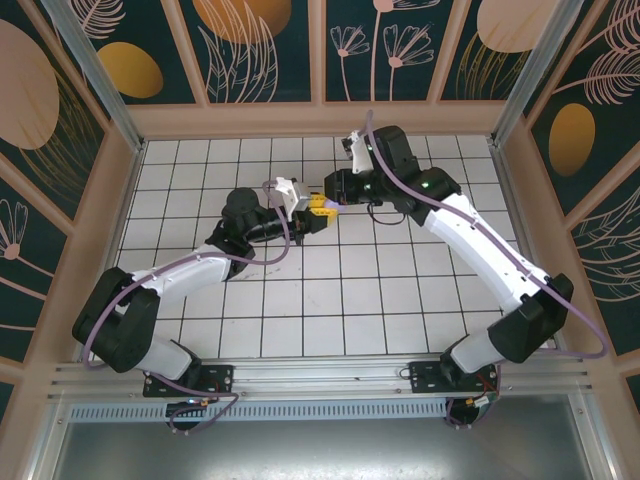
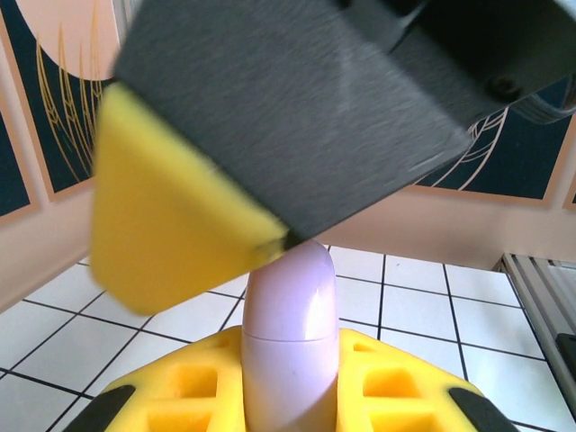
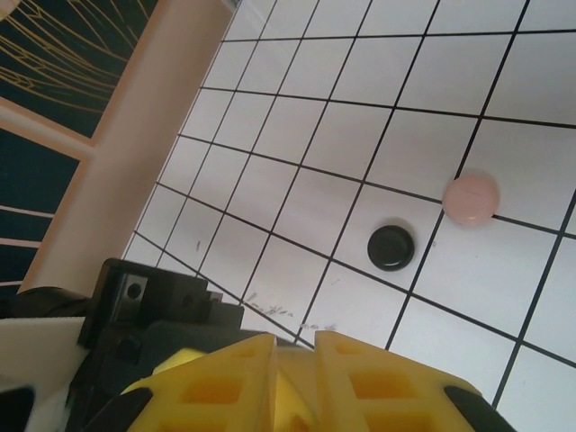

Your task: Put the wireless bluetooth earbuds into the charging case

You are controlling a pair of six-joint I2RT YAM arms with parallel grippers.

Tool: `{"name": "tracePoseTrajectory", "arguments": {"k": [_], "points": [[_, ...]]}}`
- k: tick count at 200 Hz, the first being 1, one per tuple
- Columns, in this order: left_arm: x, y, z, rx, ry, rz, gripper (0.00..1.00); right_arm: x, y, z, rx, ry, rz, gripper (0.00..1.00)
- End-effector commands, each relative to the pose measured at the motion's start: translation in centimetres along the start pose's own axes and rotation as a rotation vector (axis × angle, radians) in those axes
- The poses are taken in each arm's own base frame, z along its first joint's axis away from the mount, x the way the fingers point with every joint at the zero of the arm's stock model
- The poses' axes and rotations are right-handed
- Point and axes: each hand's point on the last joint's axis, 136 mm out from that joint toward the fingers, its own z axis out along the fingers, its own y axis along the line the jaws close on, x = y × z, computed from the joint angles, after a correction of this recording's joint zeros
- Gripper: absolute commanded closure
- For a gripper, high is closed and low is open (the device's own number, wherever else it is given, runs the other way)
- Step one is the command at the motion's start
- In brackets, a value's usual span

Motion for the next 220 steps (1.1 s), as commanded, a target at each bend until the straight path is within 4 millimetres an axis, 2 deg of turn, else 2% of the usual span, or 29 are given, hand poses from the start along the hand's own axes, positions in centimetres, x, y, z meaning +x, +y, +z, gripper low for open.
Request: {"name": "tracePoseTrajectory", "arguments": {"k": [1, 41, 59, 62, 71, 110, 136, 160, 220], "points": [[-3.4, 1.4, -0.1, -0.059, -0.089, 0.078, 1.00, 1.4, -0.4, -1.1, 0.024, 0.025, 0.038, 0.79], [-2.9, 1.6, -0.1, -0.069, -0.082, 0.061, 1.00, -0.9, -3.5, -3.0, 0.102, -0.106, 0.126, 0.73], [-2.6, 1.8, -0.2, -0.084, -0.078, 0.042, 1.00, -0.7, -4.4, -3.4, 0.113, -0.136, 0.163, 0.70], [-2.5, 1.9, -0.3, -0.089, -0.076, 0.038, 1.00, -1.1, -5.4, -3.8, 0.131, -0.156, 0.182, 0.70], [-2.3, 2.0, -0.4, -0.100, -0.074, 0.027, 1.00, -1.0, -6.5, -4.1, 0.151, -0.178, 0.204, 0.70], [-0.7, 3.0, -0.8, -0.169, -0.047, -0.083, 1.00, 1.6, -11.3, -4.6, 0.242, -0.206, 0.309, 0.65], [0.6, 3.2, -1.3, -0.198, -0.047, -0.156, 1.00, 3.7, -13.7, -4.8, 0.273, -0.203, 0.371, 0.62], [2.2, 3.5, -1.8, -0.234, -0.035, -0.242, 1.00, 5.1, -15.2, -4.9, 0.288, -0.203, 0.412, 0.61], [7.3, 4.2, -2.1, -0.347, 0.028, -0.462, 1.00, 6.9, -17.1, -4.8, 0.317, -0.205, 0.452, 0.56]]}}
